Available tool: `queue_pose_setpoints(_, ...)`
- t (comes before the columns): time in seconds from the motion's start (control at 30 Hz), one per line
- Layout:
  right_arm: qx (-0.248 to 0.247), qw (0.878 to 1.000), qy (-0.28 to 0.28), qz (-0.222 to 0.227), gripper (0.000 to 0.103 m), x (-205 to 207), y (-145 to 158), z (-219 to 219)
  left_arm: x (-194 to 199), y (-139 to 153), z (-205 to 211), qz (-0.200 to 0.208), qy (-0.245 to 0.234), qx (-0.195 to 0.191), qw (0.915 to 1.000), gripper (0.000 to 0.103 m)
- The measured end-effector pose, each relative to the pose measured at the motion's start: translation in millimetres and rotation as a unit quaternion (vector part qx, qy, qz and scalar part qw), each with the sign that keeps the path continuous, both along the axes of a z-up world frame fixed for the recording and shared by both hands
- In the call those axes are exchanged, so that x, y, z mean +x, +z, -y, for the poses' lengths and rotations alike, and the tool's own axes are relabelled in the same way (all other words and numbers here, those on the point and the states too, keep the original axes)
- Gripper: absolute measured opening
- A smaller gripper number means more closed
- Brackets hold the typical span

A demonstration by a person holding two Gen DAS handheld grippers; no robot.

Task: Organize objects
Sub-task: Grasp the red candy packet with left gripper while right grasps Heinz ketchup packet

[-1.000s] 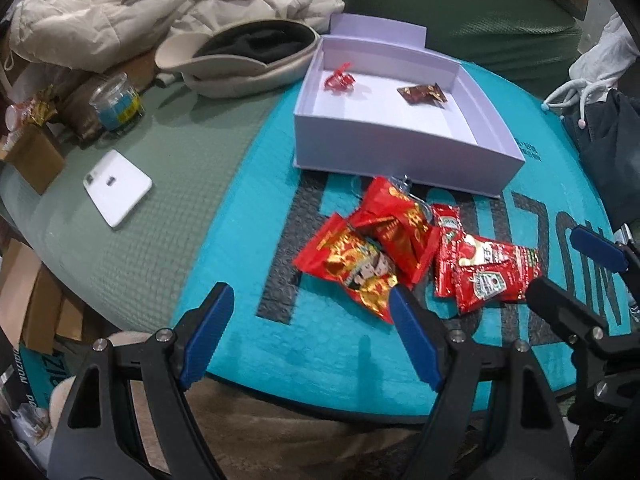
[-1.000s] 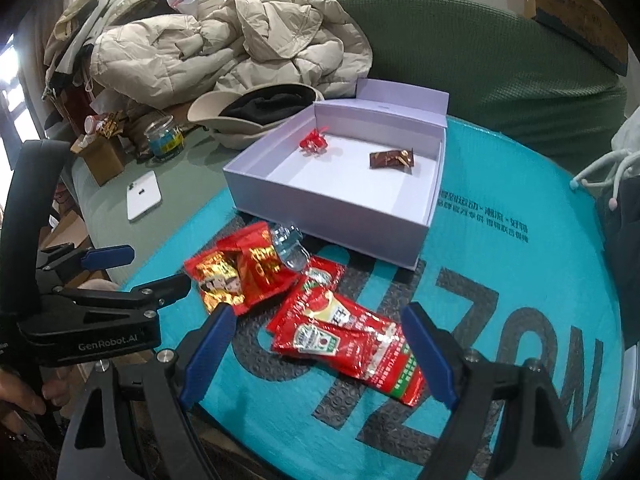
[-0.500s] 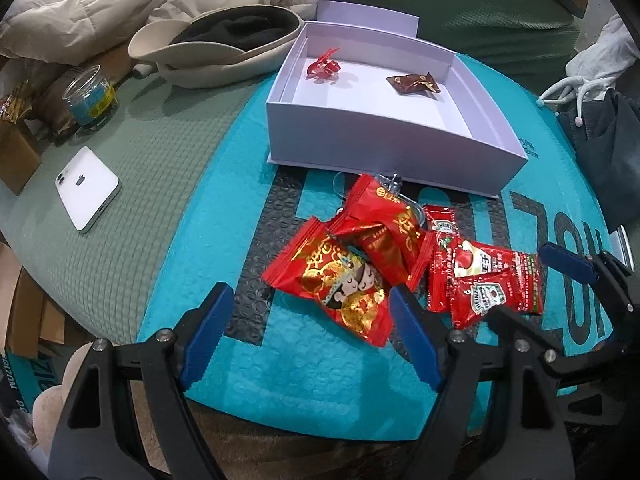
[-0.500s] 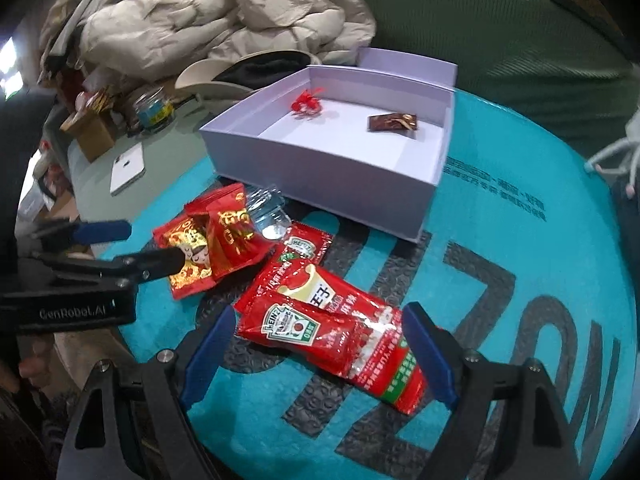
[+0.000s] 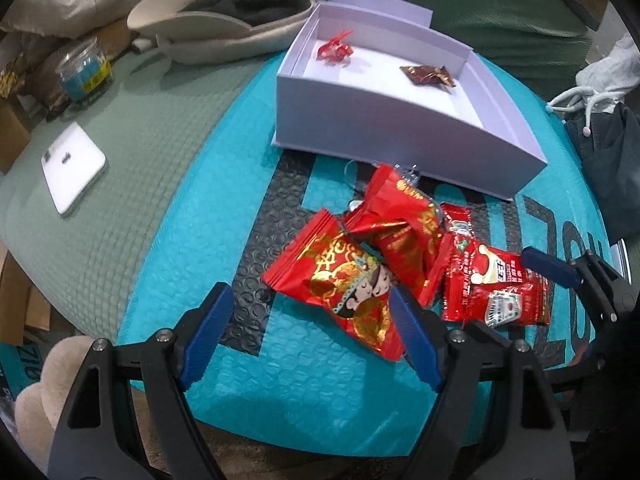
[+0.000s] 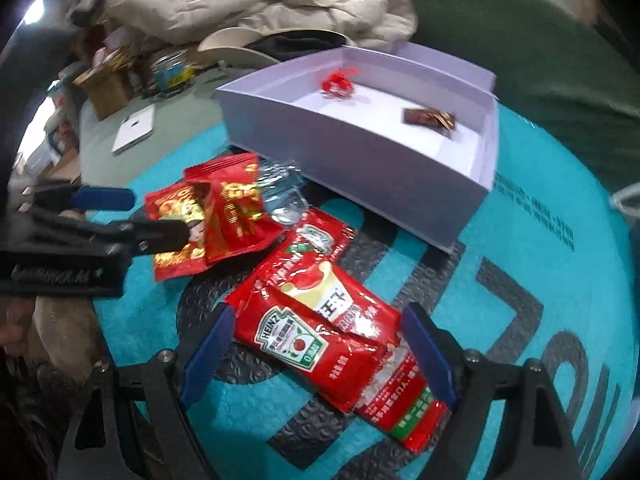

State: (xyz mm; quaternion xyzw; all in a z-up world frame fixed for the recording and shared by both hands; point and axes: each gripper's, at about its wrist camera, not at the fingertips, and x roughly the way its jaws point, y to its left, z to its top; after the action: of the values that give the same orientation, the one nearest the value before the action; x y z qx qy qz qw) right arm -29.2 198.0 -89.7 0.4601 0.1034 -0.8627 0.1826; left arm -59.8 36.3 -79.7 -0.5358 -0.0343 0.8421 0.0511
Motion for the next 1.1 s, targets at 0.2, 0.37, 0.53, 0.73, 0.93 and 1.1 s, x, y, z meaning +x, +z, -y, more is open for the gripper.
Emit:
queue_pose_setpoints(0.2,-0.010,1.000,0.003,-0.007,0.016,-3.7,5.5,-4.1,-3.3,-1.4,-0.5,0.000,0.002,0.014,0.9999,0.079)
queue_pose_setpoints(0.37,-0.037,0.999,-0.004,0.003,0.016,-10.0,7.5,-13.6,-7.7,-2.9,-2.5,0.001,0.007,0.019,0.9998,0.079)
queue_pose_setpoints(0.53,-0.032,0.999,-0.003,0.000,0.029,-7.4,9.2,-18.2,-14.1,-5.3,-12.7,-0.006,-0.002,0.000,1.0000,0.082)
queue_pose_setpoints(0.73,-0.054,0.998,-0.021,-0.009,0.047,2.6,19.7,-32.6,-15.2,-9.5,-15.5,-0.016,-0.009,-0.014,0.9997,0.083)
queue_pose_setpoints(0.93,-0.036,0.999,-0.013,0.012,0.051,18.9,11.4,-27.7,-12.8,-12.7,-7.0,-0.024,0.002,-0.036,0.9991,0.083)
queue_pose_setpoints(1.1,-0.010,1.000,0.011,0.015,0.052,30.8,5.9,-13.1,-7.4,-11.8,14.9,-0.021,0.036,-0.028,0.9987,0.083)
